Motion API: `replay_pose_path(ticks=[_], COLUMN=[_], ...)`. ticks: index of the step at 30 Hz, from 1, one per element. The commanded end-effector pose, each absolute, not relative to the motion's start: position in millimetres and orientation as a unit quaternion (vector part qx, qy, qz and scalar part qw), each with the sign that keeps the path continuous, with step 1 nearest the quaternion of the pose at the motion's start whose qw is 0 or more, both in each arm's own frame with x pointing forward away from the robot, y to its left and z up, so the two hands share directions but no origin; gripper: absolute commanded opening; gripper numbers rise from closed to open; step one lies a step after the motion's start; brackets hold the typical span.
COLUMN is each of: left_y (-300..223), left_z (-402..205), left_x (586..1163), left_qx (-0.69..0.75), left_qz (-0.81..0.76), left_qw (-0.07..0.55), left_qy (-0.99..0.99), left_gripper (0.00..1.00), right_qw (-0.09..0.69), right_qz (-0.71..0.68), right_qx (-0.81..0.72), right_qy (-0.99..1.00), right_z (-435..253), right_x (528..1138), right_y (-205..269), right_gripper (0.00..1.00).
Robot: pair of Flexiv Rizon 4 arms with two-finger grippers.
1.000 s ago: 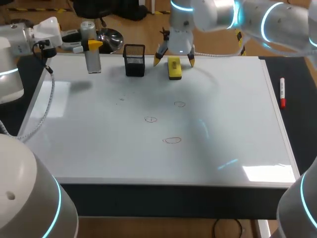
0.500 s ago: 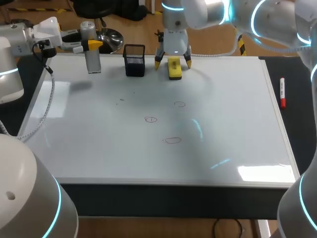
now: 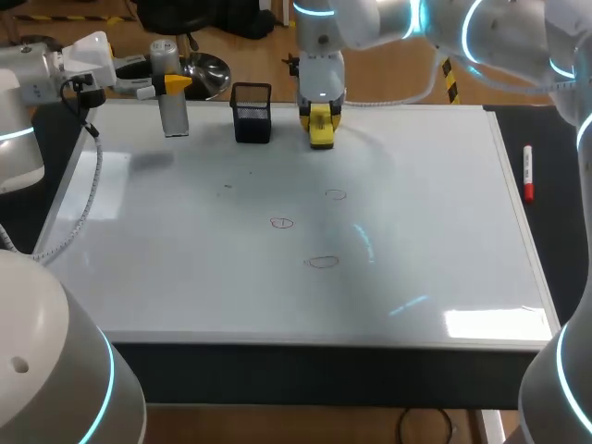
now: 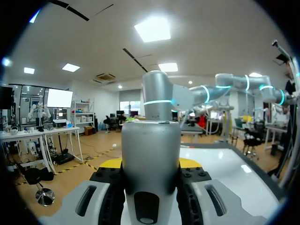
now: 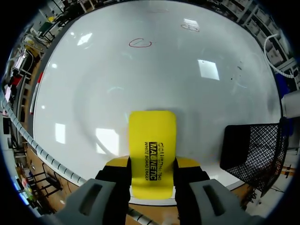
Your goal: Pick up the inspection probe, press it on each red-marked spot on the whiteboard one by one, put down the probe, pick up the eraser, and wipe off all the red marks.
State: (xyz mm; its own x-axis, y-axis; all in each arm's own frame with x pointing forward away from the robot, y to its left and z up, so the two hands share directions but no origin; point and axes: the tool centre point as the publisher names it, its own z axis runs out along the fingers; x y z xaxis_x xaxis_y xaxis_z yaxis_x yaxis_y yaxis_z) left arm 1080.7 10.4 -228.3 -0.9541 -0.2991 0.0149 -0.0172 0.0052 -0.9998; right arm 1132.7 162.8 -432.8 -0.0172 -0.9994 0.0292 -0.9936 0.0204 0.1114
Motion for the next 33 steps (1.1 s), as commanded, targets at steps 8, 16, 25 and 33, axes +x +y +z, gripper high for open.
replay_pose_path(ticks=[8, 16, 25, 33], left_y=[10, 10, 10, 10], left_z=[-228, -228, -228, -228], left_x=[1080, 1080, 1080, 1080], left_qx=[-0.113, -0.113, -0.113, -0.113], left_qz=[-0.696, -0.696, -0.696, -0.696], left_qw=[0.103, 0.103, 0.103, 0.103], left_qy=[0.701, 0.701, 0.701, 0.701], left_gripper=[0.00, 0.00, 0.00, 0.00], right_qw=[0.034, 0.029, 0.030, 0.006], right_qz=[-0.021, -0.017, -0.013, -0.017], right_qx=[0.672, 0.641, 0.591, 0.522], right_qy=[-0.739, -0.767, -0.806, -0.853], right_z=[-425, -412, -405, -395], right_x=[1114, 1109, 1105, 1101], right_y=[140, 109, 58, 7], right_gripper=[0.00, 0.00, 0.00, 0.00])
